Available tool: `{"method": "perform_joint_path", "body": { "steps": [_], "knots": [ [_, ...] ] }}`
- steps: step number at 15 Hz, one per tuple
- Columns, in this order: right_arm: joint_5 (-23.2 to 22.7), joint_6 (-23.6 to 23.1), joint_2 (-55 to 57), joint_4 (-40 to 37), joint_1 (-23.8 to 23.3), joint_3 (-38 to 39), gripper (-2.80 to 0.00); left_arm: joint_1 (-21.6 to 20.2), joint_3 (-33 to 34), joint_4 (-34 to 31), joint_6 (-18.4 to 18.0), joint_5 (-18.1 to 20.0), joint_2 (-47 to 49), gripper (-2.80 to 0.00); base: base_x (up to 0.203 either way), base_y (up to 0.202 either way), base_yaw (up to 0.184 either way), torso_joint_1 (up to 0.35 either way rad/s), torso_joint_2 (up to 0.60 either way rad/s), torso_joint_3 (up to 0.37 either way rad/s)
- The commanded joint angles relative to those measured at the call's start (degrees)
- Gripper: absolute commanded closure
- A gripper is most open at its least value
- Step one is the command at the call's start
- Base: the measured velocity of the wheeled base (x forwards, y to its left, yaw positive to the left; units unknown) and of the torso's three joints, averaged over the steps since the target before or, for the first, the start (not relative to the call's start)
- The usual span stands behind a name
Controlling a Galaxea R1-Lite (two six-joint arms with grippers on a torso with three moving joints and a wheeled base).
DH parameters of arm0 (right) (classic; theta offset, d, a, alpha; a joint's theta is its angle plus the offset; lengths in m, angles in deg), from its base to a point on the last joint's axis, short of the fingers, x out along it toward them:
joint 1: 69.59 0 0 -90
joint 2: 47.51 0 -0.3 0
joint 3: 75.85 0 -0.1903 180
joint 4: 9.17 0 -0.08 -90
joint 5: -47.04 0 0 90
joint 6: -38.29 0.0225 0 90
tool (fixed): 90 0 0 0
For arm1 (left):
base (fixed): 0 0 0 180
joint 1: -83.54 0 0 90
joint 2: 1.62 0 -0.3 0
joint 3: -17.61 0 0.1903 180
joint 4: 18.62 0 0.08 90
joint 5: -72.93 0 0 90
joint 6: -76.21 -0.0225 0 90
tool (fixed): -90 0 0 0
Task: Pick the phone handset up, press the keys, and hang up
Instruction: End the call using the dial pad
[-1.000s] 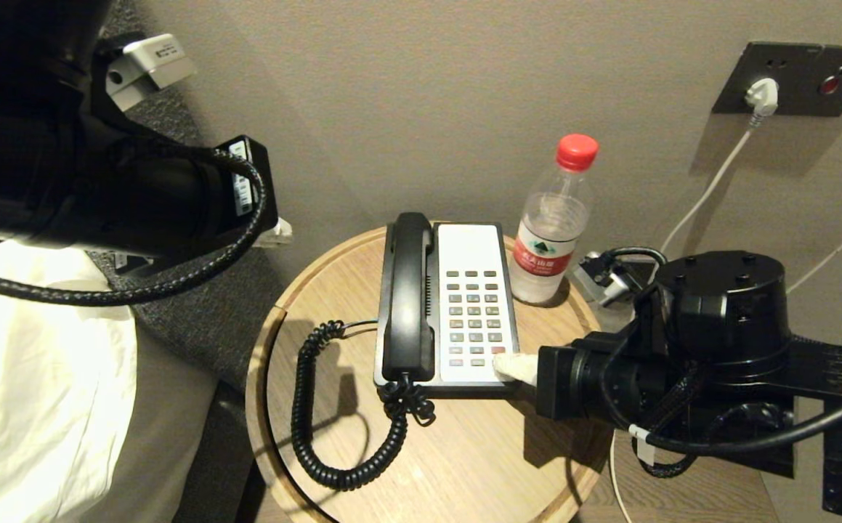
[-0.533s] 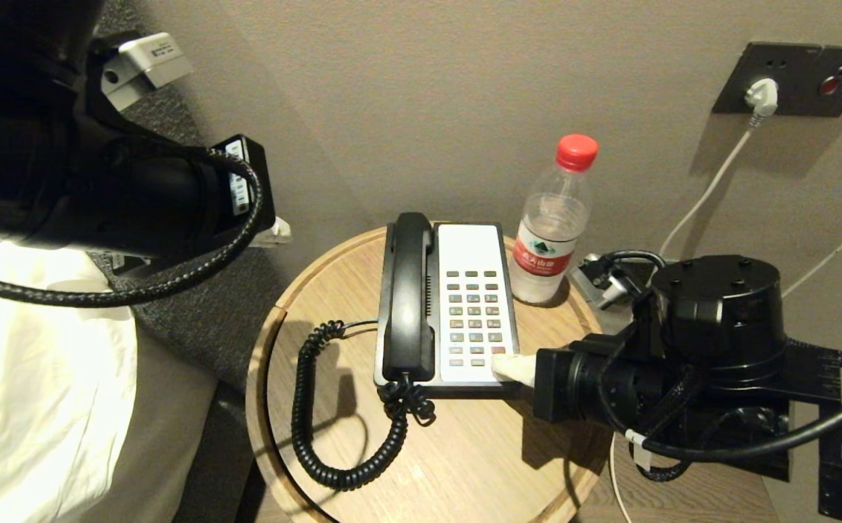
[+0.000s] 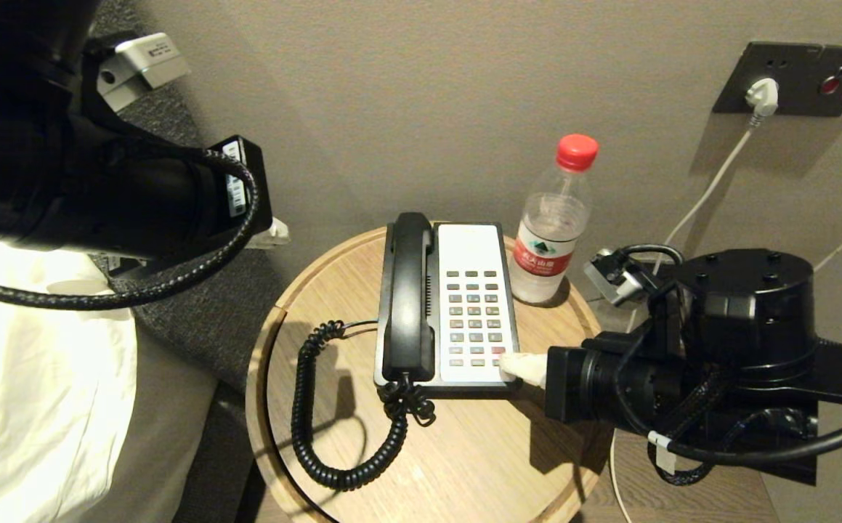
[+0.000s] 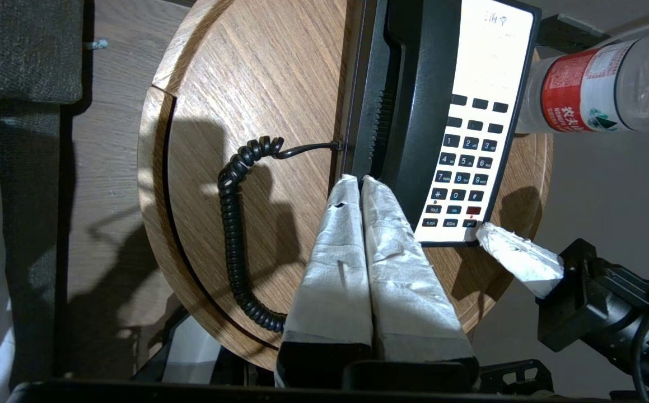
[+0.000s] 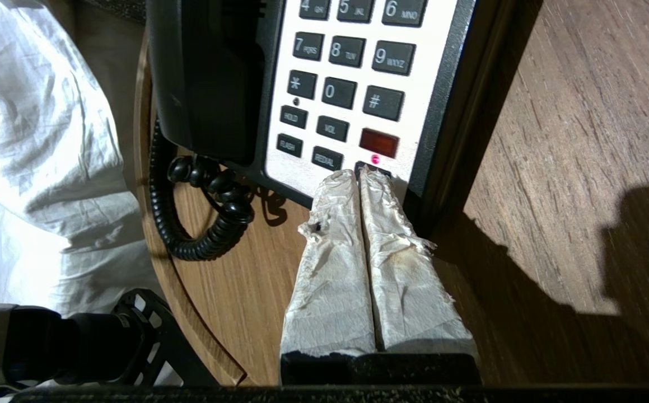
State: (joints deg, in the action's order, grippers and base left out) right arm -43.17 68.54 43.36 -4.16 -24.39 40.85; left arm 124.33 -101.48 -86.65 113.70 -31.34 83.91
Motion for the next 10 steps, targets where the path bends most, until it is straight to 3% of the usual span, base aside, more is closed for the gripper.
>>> {"method": "perform_joint_path", "body": {
  "steps": [1, 10],
  "knots": [
    [-0.06, 0.15, -0.4, 0.27, 0.06, -0.05, 0.0, -0.01, 0.01, -0.26, 0.31, -0.14, -0.08, 0.0, 0.0, 0.0, 0.0, 0.0, 0.0, 0.0],
    [-0.03, 0.15, 2.04, 1.02, -0.03, -0.43, 0.0, 0.08, 0.01, -0.17, 0.22, -0.05, -0.19, 0.0, 0.0, 0.0, 0.0, 0.0, 0.0, 0.0]
  ]
}}
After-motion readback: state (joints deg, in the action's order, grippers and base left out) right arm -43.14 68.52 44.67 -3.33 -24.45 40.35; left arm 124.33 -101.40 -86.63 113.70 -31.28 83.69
